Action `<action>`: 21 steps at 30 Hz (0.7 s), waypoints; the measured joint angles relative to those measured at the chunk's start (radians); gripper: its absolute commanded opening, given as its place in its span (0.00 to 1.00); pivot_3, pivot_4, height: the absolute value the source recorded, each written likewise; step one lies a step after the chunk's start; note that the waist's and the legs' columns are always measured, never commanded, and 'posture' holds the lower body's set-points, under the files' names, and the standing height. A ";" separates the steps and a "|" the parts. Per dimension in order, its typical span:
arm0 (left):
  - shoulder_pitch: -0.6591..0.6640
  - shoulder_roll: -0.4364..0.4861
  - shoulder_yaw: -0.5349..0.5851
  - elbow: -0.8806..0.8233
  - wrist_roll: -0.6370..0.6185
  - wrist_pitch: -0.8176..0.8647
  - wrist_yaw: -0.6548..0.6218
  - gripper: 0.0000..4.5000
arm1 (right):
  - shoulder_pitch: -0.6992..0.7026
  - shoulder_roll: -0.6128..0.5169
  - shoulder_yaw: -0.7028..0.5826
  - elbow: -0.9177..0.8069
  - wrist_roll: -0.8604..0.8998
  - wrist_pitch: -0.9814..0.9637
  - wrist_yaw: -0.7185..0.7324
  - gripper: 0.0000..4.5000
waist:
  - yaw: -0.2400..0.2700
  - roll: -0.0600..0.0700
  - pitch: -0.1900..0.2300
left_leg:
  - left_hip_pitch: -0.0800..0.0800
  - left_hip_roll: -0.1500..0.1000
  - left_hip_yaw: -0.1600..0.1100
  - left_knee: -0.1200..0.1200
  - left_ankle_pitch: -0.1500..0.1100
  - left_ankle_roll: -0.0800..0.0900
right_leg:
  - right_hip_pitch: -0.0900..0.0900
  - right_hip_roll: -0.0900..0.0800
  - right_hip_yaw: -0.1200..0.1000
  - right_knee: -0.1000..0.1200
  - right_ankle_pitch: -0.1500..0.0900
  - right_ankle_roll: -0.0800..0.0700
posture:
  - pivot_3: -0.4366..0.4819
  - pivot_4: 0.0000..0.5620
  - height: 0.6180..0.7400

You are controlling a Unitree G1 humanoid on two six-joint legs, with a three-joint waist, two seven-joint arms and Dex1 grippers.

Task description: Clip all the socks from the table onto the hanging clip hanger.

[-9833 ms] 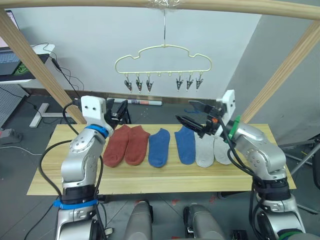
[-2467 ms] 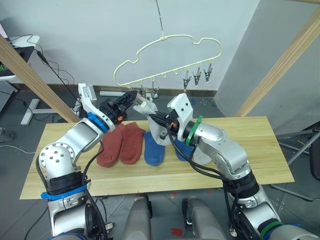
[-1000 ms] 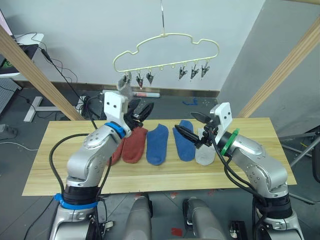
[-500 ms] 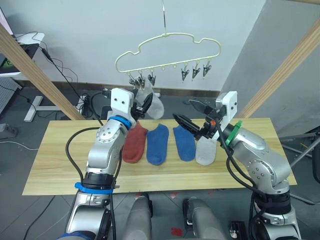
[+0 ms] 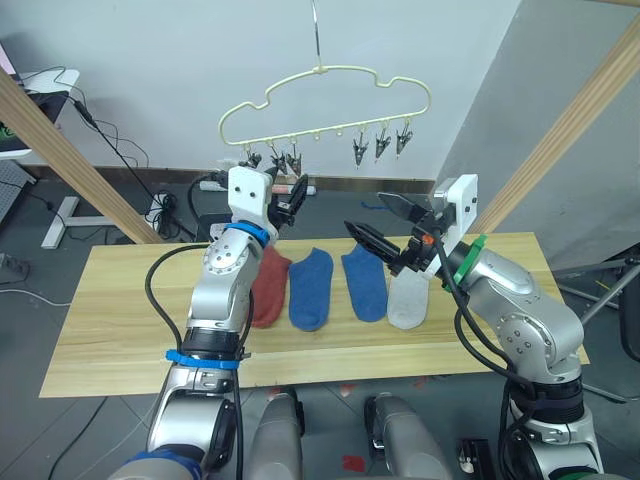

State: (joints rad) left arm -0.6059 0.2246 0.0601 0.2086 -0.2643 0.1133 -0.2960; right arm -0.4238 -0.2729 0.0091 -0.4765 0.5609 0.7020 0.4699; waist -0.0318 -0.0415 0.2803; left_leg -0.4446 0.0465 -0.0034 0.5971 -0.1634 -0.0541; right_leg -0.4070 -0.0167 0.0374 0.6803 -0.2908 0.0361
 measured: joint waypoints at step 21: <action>-0.025 0.014 0.036 0.024 0.039 -0.054 0.001 0.55 | -0.002 -0.011 0.001 0.000 0.001 -0.003 -0.014 1.00 | 0.000 0.000 0.000 | -0.001 0.000 -0.001 0.002 0.000 0.000 | 0.000 0.000 0.000 0.000 0.000 0.000 | 0.43 0.50 1.00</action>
State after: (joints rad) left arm -0.6312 0.2382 0.0958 0.2322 -0.2252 0.0596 -0.2948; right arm -0.4259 -0.2836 0.0100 -0.4765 0.5623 0.6989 0.4558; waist -0.0319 -0.0415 0.2804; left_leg -0.4455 0.0465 -0.0040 0.5991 -0.1634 -0.0540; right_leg -0.4069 -0.0167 0.0370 0.6808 -0.2905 0.0360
